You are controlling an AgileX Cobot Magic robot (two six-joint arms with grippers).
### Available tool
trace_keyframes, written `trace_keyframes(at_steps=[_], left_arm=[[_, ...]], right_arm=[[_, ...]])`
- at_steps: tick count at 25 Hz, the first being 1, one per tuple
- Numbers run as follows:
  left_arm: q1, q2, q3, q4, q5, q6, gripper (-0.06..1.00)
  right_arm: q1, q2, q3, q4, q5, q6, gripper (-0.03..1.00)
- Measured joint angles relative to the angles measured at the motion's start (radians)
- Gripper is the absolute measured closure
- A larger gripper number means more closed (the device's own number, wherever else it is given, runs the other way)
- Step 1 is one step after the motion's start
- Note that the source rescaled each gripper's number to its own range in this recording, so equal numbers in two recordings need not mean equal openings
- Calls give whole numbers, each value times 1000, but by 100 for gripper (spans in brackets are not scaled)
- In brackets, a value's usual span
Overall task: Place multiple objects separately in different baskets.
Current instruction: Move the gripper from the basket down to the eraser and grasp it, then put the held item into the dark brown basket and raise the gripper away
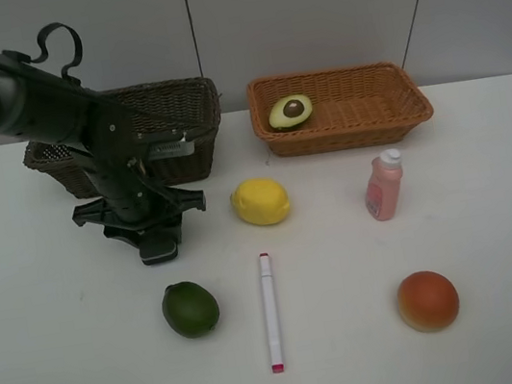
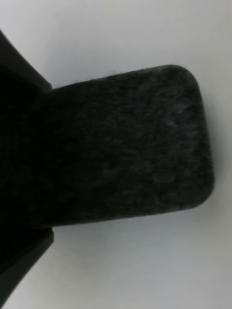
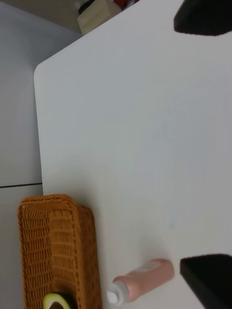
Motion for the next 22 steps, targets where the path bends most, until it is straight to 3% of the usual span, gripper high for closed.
trace_keyframes(at_steps=[5, 10, 17, 22], left_arm=[[-12, -197, 0, -10, 89, 86, 59], [25, -289, -33, -3, -16, 186, 59], [163, -120, -229, 12, -212, 211, 59], [196, 47, -350, 17, -230, 230, 55]], right_arm=[[0, 0, 0, 0, 0, 0, -3], [0, 0, 0, 0, 0, 0, -3], [0, 0, 0, 0, 0, 0, -3], [0, 0, 0, 0, 0, 0, -3]])
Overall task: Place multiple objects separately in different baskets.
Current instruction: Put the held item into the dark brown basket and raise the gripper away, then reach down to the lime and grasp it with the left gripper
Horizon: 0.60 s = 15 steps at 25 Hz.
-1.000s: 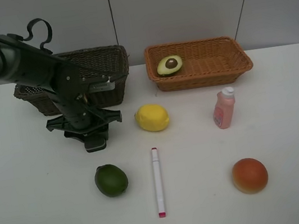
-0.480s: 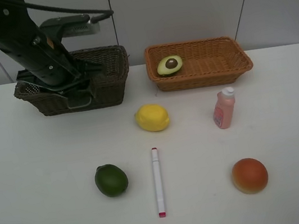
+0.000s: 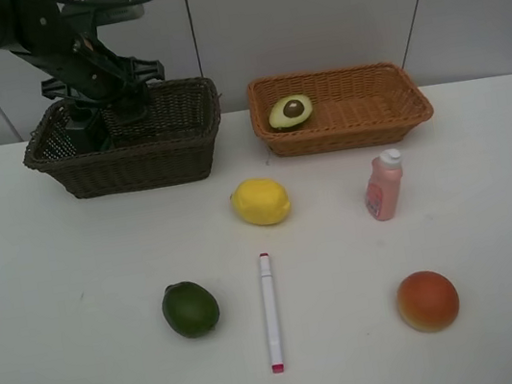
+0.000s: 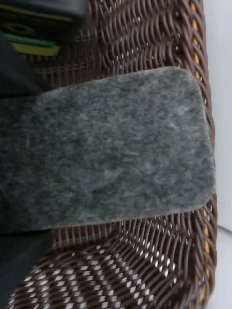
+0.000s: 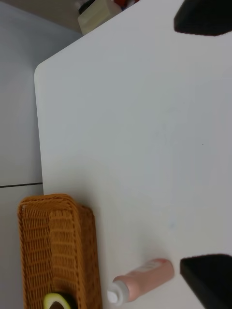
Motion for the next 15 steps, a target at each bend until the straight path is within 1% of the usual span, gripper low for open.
trace_keyframes(at_steps=[1, 2, 3, 4, 5, 7, 9, 10, 12, 15], left_arm=[[0, 18, -21, 0, 5, 2, 46], [0, 35, -36, -1, 18, 4, 27], [0, 44, -51, -6, 29, 4, 12], [-2, 47, -62, -10, 40, 4, 4], [-2, 47, -68, -13, 49, 6, 0], [-5, 41, -72, -19, 68, 6, -4], [-11, 25, -73, -26, 139, 6, -5], [-16, 13, -73, -29, 179, 7, -5], [-25, -16, -73, -54, 295, 7, -5], [-32, -71, -75, -141, 486, 8, -5]], right_arm=[[0, 0, 0, 0, 0, 0, -3], [0, 0, 0, 0, 0, 0, -3], [0, 0, 0, 0, 0, 0, -3], [0, 0, 0, 0, 0, 0, -3], [0, 0, 0, 0, 0, 0, -3], [0, 0, 0, 0, 0, 0, -3], [0, 0, 0, 0, 0, 0, -3], [0, 0, 0, 0, 0, 0, -3], [0, 0, 0, 0, 0, 0, -3], [0, 0, 0, 0, 0, 0, -3]])
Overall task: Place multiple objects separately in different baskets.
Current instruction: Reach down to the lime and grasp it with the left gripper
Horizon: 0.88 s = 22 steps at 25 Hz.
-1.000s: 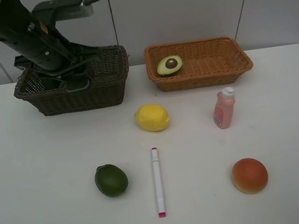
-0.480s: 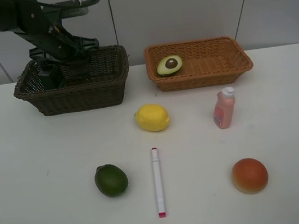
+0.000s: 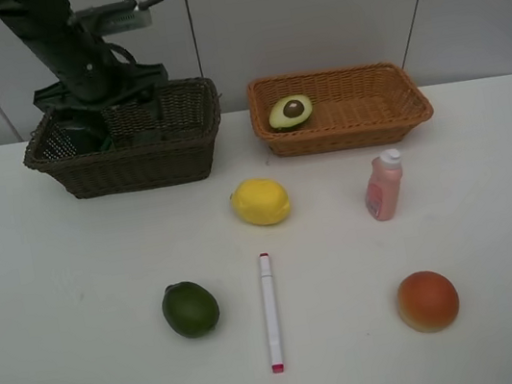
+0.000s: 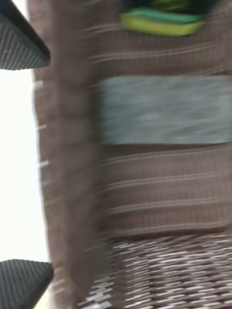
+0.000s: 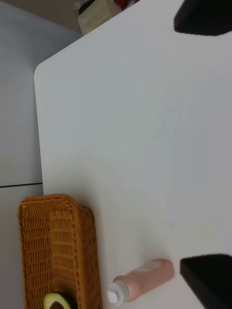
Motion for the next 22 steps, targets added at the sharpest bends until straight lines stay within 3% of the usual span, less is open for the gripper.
trace_keyframes(at_steps=[4, 7, 12, 18, 22], left_arm=[[0, -61, -2, -103, 248, 3, -5], [-3, -87, -2, -131, 386, -2, -5], [-87, -147, 109, -166, 401, -70, -5], [-330, -239, 335, -179, 401, -197, -5], [-466, -250, 416, -138, 379, -302, -5]], right_arm=[[0, 0, 0, 0, 0, 0, -3], [0, 0, 0, 0, 0, 0, -3], [0, 0, 0, 0, 0, 0, -3], [0, 0, 0, 0, 0, 0, -3], [0, 0, 0, 0, 0, 0, -3]])
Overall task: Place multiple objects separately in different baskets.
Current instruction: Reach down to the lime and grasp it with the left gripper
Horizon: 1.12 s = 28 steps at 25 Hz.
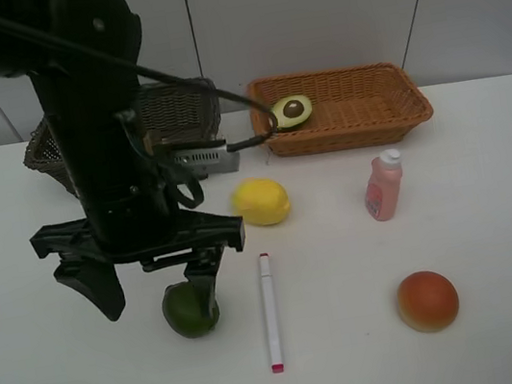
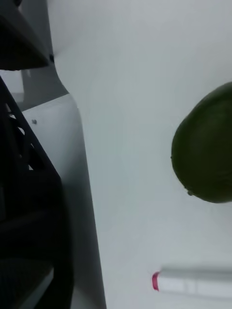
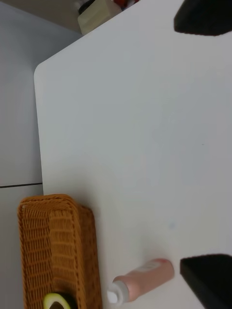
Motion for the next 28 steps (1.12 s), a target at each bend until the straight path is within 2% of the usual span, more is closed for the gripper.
trace_keyframes(at_steps=[2, 6, 12, 22, 28], left_arm=[[-31, -1, 36, 14, -52, -60, -5], [-34, -1, 94, 46, -189, -156, -5], [-33, 16, 149, 75, -391, -215, -5], [-28, 109, 159, 113, -460, -218, -5], [26, 109, 159, 121, -460, -218, -5]], right_arm=[[0, 0, 0, 0, 0, 0, -3], [0, 0, 0, 0, 0, 0, -3], [0, 0, 0, 0, 0, 0, -3], [0, 0, 0, 0, 0, 0, -3], [0, 0, 0, 0, 0, 0, -3]])
